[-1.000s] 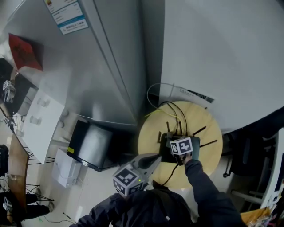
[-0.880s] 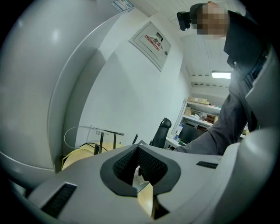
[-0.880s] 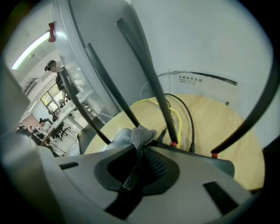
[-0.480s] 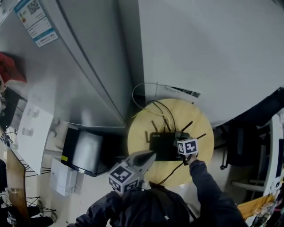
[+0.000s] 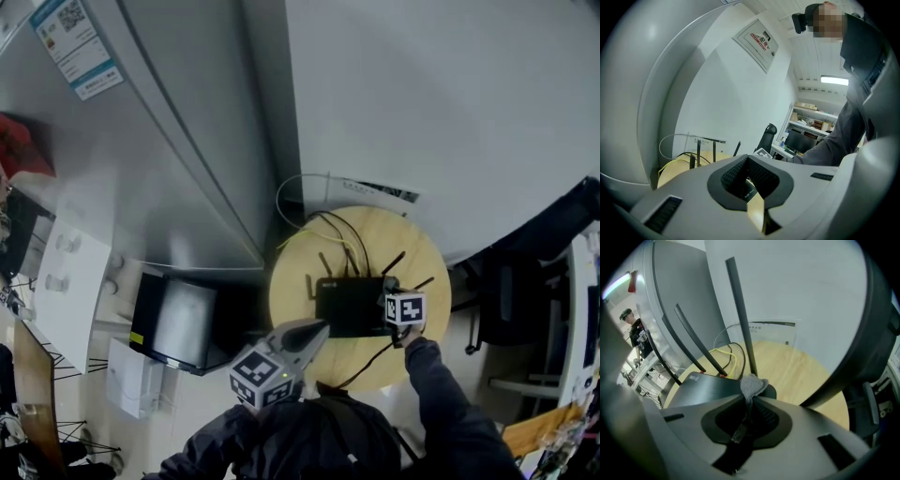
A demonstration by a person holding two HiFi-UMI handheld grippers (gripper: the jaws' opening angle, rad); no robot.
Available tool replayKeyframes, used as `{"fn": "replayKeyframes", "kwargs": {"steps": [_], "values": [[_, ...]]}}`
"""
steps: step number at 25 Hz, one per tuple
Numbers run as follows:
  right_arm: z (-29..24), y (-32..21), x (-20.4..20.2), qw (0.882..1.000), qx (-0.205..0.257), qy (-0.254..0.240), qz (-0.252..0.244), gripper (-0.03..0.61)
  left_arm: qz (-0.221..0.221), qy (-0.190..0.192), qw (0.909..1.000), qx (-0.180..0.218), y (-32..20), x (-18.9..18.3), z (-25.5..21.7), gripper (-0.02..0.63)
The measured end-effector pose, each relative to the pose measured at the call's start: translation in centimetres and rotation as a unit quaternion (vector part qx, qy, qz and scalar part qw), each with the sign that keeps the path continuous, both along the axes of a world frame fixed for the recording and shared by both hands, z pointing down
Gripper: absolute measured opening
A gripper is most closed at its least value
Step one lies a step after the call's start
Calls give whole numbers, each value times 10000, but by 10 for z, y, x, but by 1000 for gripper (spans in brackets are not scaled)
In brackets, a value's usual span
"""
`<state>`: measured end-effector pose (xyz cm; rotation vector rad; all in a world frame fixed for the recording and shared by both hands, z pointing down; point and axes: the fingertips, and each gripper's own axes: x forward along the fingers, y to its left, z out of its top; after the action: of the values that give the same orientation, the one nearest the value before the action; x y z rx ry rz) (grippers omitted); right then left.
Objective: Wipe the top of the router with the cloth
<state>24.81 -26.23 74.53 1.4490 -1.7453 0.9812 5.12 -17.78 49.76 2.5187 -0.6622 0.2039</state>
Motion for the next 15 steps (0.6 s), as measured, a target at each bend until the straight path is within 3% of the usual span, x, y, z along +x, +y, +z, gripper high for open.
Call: {"fn": "replayKeyframes", "kwargs": {"steps": [6,15], "values": [[-17,-1,-31,9990,270,-346,-78,71,-37,-9,10000,23,6,-12,-2,-6],[-26,15,-172,9869,265,-1091,-1162,71,-147,-62,9999,1,17,-32,-9,-7]]}}
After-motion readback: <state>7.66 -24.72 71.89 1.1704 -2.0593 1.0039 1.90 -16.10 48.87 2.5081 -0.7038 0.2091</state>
